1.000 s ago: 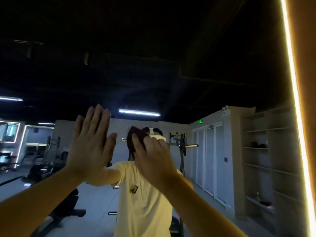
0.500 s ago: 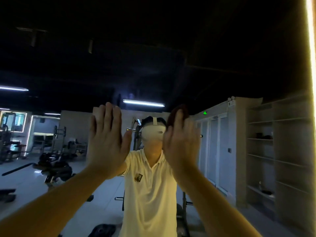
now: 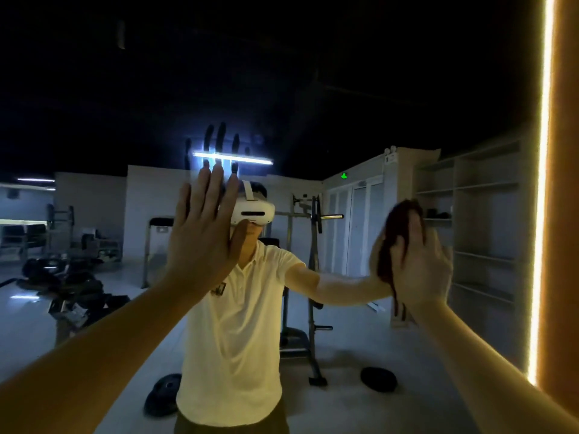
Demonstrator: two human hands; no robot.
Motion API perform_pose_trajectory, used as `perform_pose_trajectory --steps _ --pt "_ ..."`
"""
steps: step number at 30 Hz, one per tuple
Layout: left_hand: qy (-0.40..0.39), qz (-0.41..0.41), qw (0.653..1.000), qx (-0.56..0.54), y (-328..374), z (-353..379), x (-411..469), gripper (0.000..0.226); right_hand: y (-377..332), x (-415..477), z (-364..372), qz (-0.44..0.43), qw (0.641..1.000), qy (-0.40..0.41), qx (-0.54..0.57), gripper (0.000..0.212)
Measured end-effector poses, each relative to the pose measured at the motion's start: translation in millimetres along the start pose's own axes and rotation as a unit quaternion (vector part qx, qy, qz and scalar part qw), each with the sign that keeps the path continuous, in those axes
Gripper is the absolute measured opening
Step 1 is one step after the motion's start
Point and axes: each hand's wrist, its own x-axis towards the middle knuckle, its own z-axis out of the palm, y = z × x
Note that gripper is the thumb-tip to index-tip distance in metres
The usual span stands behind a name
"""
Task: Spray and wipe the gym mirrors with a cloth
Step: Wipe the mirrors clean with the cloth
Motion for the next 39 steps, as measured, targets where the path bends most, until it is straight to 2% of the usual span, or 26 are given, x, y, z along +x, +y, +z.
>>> perform_pose_trajectory --steps 3,5,7,10,12,15,17,19,21,22,24,26,29,31,33,36,37,39 --pt "0.005 -0.026 1.000 -0.007 12 1 -26 0.073 -14 -12 6 0.107 0.994 -0.020 0.031 0.052" --pt "0.015 -0.015 1.000 -0.006 23 0 -47 0.073 -52 -22 13 0.120 0.991 -0.008 0.063 0.057" --pt "0.030 -0.002 1.000 -0.007 29 -2 -64 0.072 -96 -44 21 0.059 0.994 -0.027 0.087 0.057" --pt "0.047 -0.006 0.999 -0.005 28 -1 -82 0.071 -162 -96 23 -0.102 0.983 -0.063 0.136 0.052" --pt "0.038 0.007 0.999 0.013 21 3 -95 0.070 -178 -130 26 -0.214 0.966 -0.065 0.129 0.049" --pt "0.014 0.019 0.999 0.024 11 6 -105 0.070 -140 -136 28 -0.305 0.947 -0.027 0.092 0.048" --pt "0.008 0.014 1.000 0.025 10 7 -104 0.071 -91 -121 23 -0.307 0.951 -0.013 0.032 0.049" --pt "0.003 0.014 1.000 0.027 11 8 -104 0.073 -35 -104 19 -0.226 0.974 -0.017 -0.008 0.048" --pt "0.000 0.006 1.000 0.023 12 8 -104 0.073 3 -91 17 -0.054 0.998 -0.019 0.009 0.049" --pt "0.000 0.003 1.000 0.018 12 8 -105 0.073 11 -88 17 0.037 0.999 -0.013 0.020 0.051" --pt "0.005 0.002 1.000 0.012 13 8 -105 0.072 -4 -87 20 0.165 0.985 -0.003 0.040 0.054" --pt "0.009 0.000 1.000 0.008 14 10 -105 0.072 -43 -93 20 0.207 0.976 -0.003 0.071 0.056" --pt "0.007 0.001 1.000 0.005 14 11 -106 0.073 -114 -128 18 0.137 0.982 -0.026 0.129 0.058" --pt "0.003 0.004 1.000 0.002 14 11 -107 0.074 -156 -160 16 0.036 0.988 -0.063 0.134 0.057" --pt "0.002 0.008 1.000 -0.002 13 10 -106 0.074 -168 -184 17 -0.096 0.985 -0.085 0.119 0.054" --pt "0.003 0.009 1.000 0.005 12 10 -106 0.074 -122 -178 14 -0.228 0.966 -0.104 0.065 0.053" --pt "0.003 0.008 1.000 0.007 12 10 -106 0.074 -97 -172 11 -0.235 0.966 -0.102 0.038 0.053" --pt "0.004 0.009 1.000 0.007 12 10 -107 0.075 -43 -156 5 -0.178 0.979 -0.096 -0.004 0.055"
